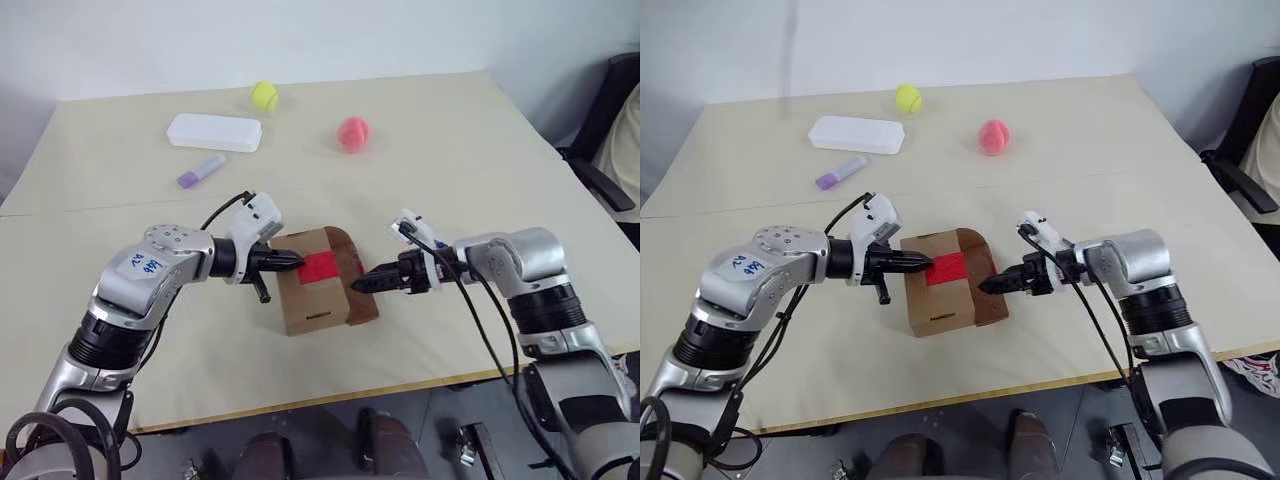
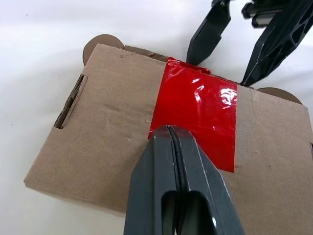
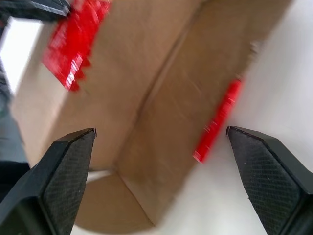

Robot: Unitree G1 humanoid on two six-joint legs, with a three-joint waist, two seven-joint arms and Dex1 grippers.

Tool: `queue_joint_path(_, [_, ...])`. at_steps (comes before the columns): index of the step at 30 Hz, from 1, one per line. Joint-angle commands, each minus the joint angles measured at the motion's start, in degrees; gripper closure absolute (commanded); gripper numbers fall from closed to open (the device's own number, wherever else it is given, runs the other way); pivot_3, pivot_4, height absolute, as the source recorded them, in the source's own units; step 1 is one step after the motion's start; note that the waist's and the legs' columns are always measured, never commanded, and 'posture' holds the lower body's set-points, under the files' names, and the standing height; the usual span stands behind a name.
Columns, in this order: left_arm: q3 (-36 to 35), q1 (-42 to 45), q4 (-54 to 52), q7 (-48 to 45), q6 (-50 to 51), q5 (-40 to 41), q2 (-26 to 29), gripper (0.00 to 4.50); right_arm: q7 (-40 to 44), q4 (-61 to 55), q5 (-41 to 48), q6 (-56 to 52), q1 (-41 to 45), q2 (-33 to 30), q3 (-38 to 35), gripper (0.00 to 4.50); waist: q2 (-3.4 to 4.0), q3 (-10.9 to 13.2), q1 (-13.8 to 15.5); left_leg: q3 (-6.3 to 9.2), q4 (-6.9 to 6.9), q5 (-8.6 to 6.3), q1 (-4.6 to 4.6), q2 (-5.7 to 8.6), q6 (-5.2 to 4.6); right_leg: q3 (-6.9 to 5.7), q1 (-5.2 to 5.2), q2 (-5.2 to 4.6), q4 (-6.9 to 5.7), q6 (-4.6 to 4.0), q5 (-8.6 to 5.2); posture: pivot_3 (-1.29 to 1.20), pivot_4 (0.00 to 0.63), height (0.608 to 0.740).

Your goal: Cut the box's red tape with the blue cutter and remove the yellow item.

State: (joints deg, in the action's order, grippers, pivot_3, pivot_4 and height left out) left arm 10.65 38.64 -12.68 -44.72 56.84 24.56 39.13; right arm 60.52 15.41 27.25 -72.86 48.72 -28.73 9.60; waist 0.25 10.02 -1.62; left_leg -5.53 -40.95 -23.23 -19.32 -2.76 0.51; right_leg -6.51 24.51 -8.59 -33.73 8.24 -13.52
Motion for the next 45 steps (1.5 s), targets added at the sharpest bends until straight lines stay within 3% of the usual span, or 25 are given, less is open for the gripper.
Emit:
queue_joint_path(1, [1.70,-1.46,-0.71,-0.22,1.45,-0.57,0.33,4.50,-0.14,3.13,1.15,-1.27,0.26,2.80,1.50,0.03,0.01,-0.01,-0.03,-0.01,0.00,0.00,0.01,0.00,0.00,0.00,0.00,0.00,-0.01,0.00,0.00,0.00,0.150,0.740])
queue_joint_path(10, [1.40,-2.12,-2.02,0.06,2.16,-0.48,0.24,4.50,-1.45,7.51,0.60,-0.09,1.84,7.73,0.65,0.03,-0.04,-0.11,-1.02,-0.07,0.00,0.03,0.15,-0.02,0.06,0.09,-0.02,0.01,-0.14,-0.04,-0.02,0.00,0.150,0.740])
queue_joint_path(11, [1.40,-2.22,-2.14,0.05,2.10,-0.50,0.20,4.50,-2.29,8.25,0.27,-0.06,1.96,8.13,0.21,0.20,-0.04,-0.12,-1.21,-0.07,0.00,0.04,0.16,-0.02,0.07,0.10,-0.02,0.01,-0.16,-0.04,-0.01,0.00,0.150,0.740])
queue_joint_path(13, [1.39,-2.35,-2.29,0.02,2.03,-0.52,0.16,4.50,-3.36,9.19,-0.10,-0.05,2.12,8.55,-0.34,0.62,-0.04,-0.12,-1.47,-0.07,0.00,0.05,0.16,-0.03,0.09,0.11,-0.02,0.01,-0.18,-0.05,-0.01,0.00,0.150,0.740])
queue_joint_path(19, [1.37,-2.71,-2.68,-0.20,1.77,-0.60,0.26,4.50,-7.72,8.58,-0.34,-2.52,2.96,8.79,-2.09,2.63,-0.04,-0.12,-1.40,-0.05,0.05,0.05,0.10,-0.03,0.09,0.10,0.02,0.01,-0.12,-0.05,-0.01,0.00,0.150,0.740])
queue_joint_path(24, [1.27,-3.24,-2.94,-0.32,1.25,-0.67,0.47,4.50,-12.05,1.34,1.36,-7.76,2.40,7.78,-4.80,4.27,-0.03,-0.11,-1.30,-0.04,0.18,0.05,0.08,-0.03,0.09,0.06,0.08,0.01,-0.11,-0.05,-0.01,0.00,0.150,0.740])
queue_joint_path(25, [1.25,-3.27,-2.90,-0.34,1.09,-0.72,0.48,4.50,-13.34,-0.92,1.71,-9.55,2.50,7.45,-5.90,4.39,-0.03,-0.11,-1.22,-0.04,0.18,0.05,0.07,-0.03,0.09,0.06,0.09,0.01,-0.09,-0.05,-0.01,0.00,0.150,0.740])
queue_joint_path(34, [1.09,-2.63,-1.29,-0.41,-0.76,-1.29,-0.18,4.50,-25.54,-15.18,7.39,-19.64,6.42,5.59,-13.06,4.39,0.04,-0.07,0.30,-0.03,0.14,0.05,-0.10,-0.02,0.09,0.04,0.16,0.01,-0.02,-0.05,-0.01,0.00,0.150,0.740])
queue_joint_path(45, [0.38,-1.38,1.40,0.88,-3.49,-1.89,-3.04,4.50,-50.76,-22.49,35.19,-19.64,10.22,0.42,-12.39,4.39,0.03,-0.06,0.08,-0.05,0.21,0.04,-0.18,-0.01,0.08,-0.02,0.23,0.01,0.07,-0.05,-0.01,0.00,0.150,0.740])
